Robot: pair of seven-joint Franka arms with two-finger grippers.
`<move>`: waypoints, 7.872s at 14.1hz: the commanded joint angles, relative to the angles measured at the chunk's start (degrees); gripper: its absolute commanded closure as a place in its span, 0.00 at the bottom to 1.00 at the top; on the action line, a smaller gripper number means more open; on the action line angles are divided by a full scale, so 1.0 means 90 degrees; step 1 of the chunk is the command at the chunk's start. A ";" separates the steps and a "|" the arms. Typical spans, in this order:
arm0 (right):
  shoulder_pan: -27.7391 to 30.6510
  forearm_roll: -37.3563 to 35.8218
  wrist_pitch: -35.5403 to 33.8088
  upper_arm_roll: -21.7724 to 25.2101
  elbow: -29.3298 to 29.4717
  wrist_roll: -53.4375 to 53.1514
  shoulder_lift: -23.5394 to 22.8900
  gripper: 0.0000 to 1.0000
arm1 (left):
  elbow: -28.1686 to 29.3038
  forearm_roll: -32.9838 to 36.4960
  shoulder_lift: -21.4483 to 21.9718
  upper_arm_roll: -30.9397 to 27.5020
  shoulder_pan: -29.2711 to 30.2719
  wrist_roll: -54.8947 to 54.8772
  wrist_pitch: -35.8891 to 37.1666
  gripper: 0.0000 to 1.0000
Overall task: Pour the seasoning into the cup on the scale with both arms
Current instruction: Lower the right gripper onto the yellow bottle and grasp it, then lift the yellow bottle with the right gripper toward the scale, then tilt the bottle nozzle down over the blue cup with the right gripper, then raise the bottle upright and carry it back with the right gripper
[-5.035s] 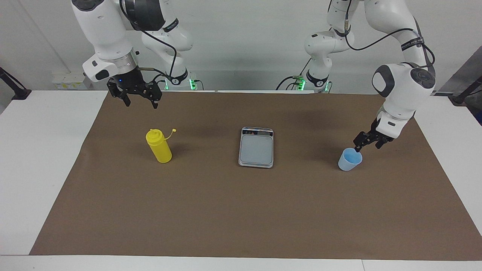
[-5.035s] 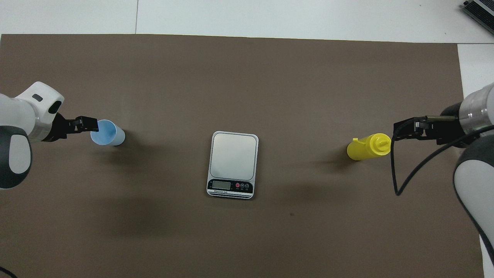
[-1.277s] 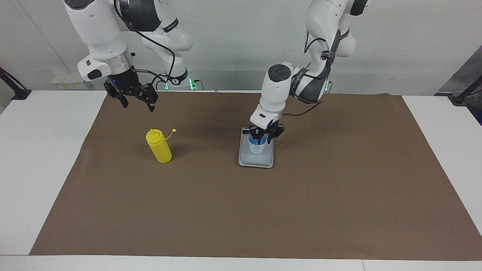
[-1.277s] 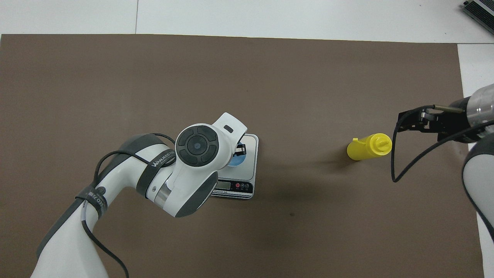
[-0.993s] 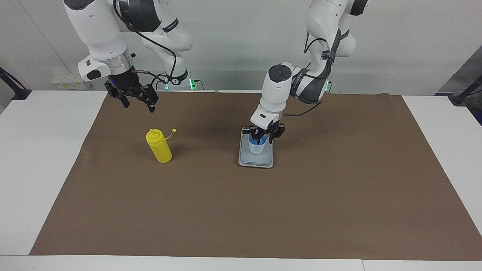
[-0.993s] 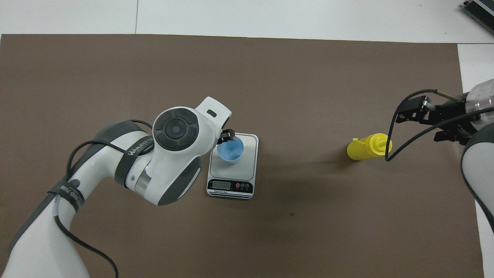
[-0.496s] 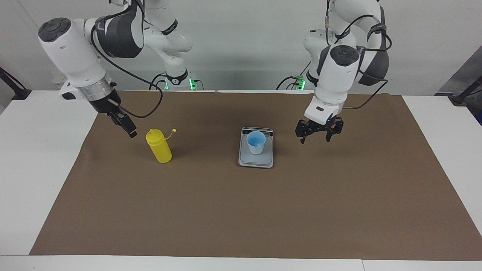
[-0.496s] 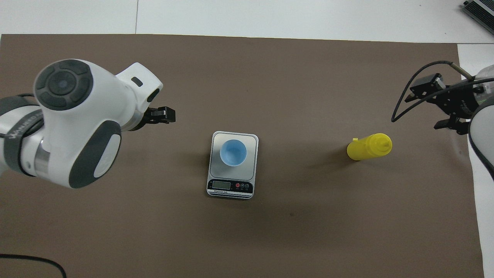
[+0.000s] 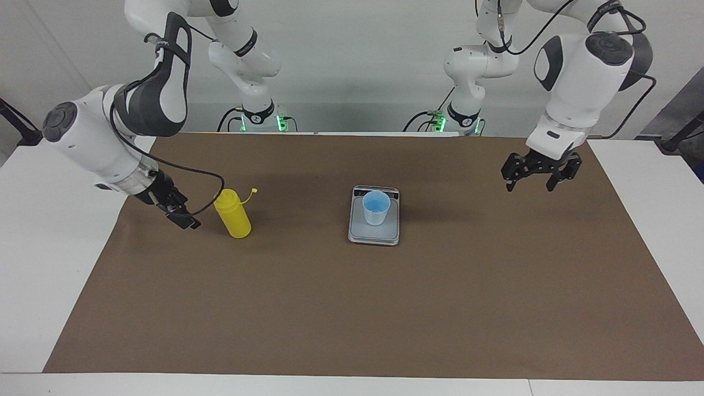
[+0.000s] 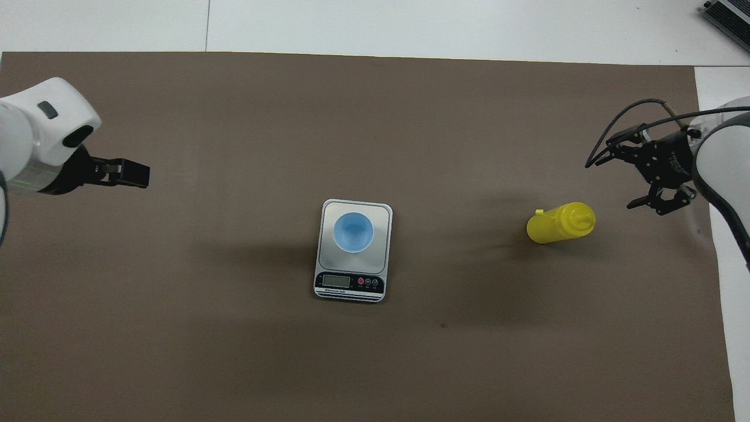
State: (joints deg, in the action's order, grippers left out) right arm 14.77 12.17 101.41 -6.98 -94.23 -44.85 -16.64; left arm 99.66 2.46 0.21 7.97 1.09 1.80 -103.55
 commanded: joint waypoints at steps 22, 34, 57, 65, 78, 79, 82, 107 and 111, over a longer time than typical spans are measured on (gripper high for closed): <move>-0.0242 0.2613 0.0459 -0.0074 -0.1639 -0.2092 0.0188 1.00 | -0.0927 -0.0420 0.0074 0.0052 0.0455 -0.0912 0.1358 0.00; -0.2430 -0.0226 0.2916 -0.0084 -0.0437 -0.5981 0.0112 1.00 | -0.0859 -0.0430 0.0103 0.0052 0.0455 -0.0951 0.1300 0.00; -0.3653 -0.7605 0.7004 -0.0045 -0.1844 -0.8330 0.0092 1.00 | -0.0819 -0.0430 0.0123 0.0042 0.0464 -0.0971 0.1251 0.00; -0.3837 -1.0180 0.6379 -0.0084 -0.1766 -1.1266 0.0189 1.00 | -0.0829 -0.0294 0.0113 0.0042 0.0455 -0.1107 0.1271 0.00; -0.4365 -1.2573 0.4982 -0.0123 -0.1737 -1.2887 0.0013 1.00 | -0.0810 -0.0284 0.0123 0.0042 0.0455 -0.1117 0.1261 0.00; -0.4365 -1.2573 0.4982 -0.0123 -0.1717 -1.2887 0.0013 1.00 | -0.0810 -0.0284 0.0123 0.0042 0.0455 -0.1117 0.1261 0.00; -0.4365 -1.2495 0.4992 -0.0123 -0.1639 -1.2887 0.0004 1.00 | -0.0810 -0.0284 0.0123 0.0042 0.0455 -0.1117 0.1261 0.00; -0.3321 -0.3008 0.4965 -0.0123 -0.1200 -1.0550 0.0453 1.00 | -0.0722 -0.0284 0.0152 0.0052 0.0455 -0.1117 0.1212 0.00; -0.2698 -0.1044 0.3832 -0.0113 -0.1072 -0.8079 0.0647 1.00 | -0.0722 -0.0284 0.0152 0.0052 0.0445 -0.1117 0.1202 0.00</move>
State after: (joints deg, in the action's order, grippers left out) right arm -12.82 -3.24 140.09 -7.38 -104.10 -126.33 -12.96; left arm 91.90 -0.69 0.53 7.97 4.28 -7.18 -92.21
